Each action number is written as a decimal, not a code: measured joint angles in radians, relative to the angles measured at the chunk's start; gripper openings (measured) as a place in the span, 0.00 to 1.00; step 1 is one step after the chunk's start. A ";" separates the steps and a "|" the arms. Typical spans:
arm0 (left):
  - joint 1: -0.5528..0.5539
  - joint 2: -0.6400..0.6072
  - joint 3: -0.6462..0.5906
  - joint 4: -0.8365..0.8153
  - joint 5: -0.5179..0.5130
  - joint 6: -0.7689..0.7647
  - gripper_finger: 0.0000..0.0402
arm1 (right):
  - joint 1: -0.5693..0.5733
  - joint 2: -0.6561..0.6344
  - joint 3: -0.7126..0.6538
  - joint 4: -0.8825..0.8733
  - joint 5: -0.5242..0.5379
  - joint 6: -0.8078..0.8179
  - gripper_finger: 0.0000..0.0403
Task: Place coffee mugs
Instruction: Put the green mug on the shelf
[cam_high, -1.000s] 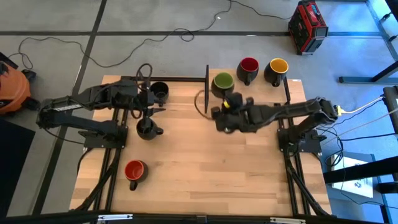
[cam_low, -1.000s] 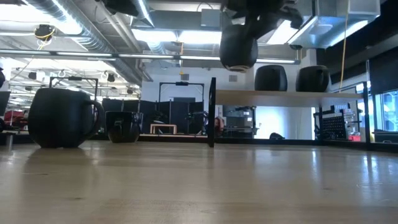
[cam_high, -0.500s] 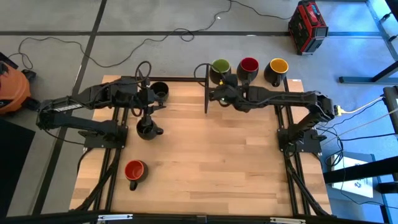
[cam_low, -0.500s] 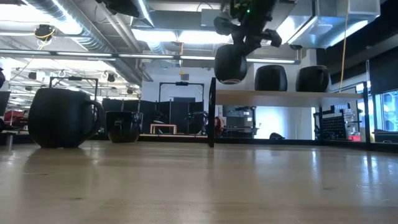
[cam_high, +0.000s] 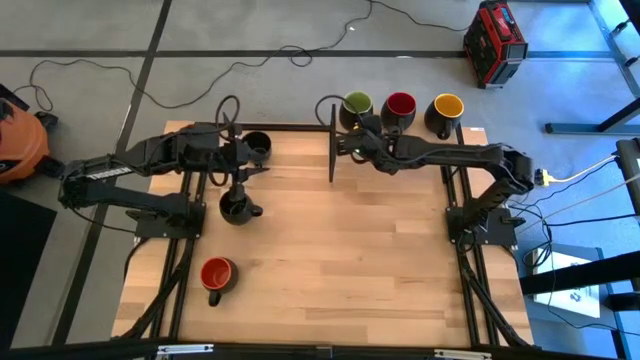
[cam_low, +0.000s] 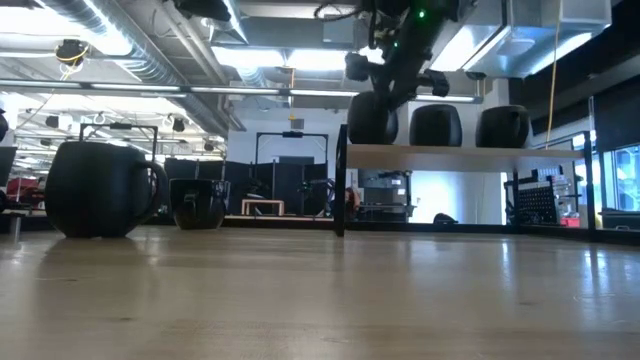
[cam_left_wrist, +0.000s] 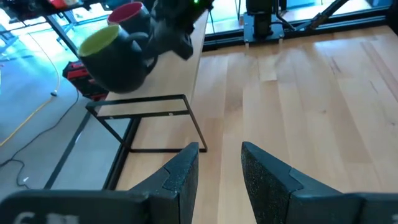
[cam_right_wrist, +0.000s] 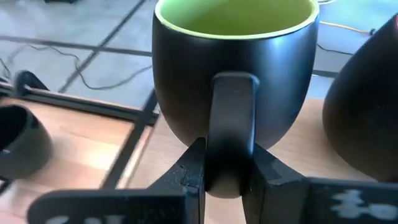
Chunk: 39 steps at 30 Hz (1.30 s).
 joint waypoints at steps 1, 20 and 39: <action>0.000 0.000 0.000 0.003 0.000 0.000 0.29 | 0.000 0.006 0.000 0.000 -0.002 -0.006 0.11; 0.000 0.000 0.000 0.000 0.000 0.025 0.29 | -0.011 0.064 0.002 0.070 0.000 -0.038 0.11; 0.000 0.000 0.000 0.000 -0.001 0.052 0.29 | -0.010 0.063 0.003 0.075 0.002 -0.038 0.42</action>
